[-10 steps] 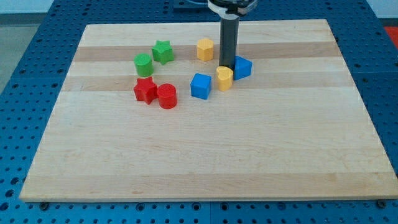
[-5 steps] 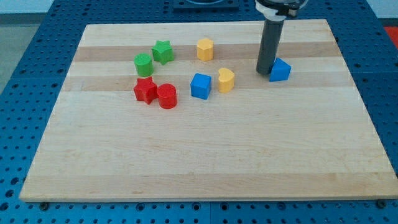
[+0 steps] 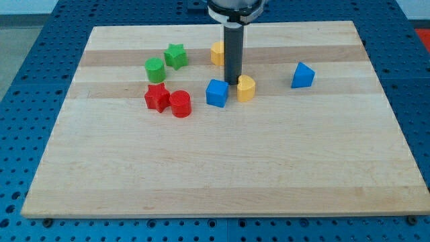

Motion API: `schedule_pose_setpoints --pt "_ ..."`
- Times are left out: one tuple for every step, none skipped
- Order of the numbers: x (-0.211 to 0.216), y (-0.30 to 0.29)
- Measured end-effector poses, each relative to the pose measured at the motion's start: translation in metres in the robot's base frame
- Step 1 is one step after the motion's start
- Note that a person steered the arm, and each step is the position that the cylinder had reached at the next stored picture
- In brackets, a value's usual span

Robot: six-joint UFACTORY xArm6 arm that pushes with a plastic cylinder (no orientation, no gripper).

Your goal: Slide the green circle towards the center

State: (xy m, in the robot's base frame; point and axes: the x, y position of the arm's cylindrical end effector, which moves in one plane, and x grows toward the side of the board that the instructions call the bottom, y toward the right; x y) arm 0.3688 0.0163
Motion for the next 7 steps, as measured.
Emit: schedule_pose_setpoints --pt "0.022 0.005" --pt "0.022 0.003" --pt "0.039 -0.025" --pt "0.040 -0.025" --pt "0.040 0.005" --pt "0.040 0.012" --pt "0.040 0.029"
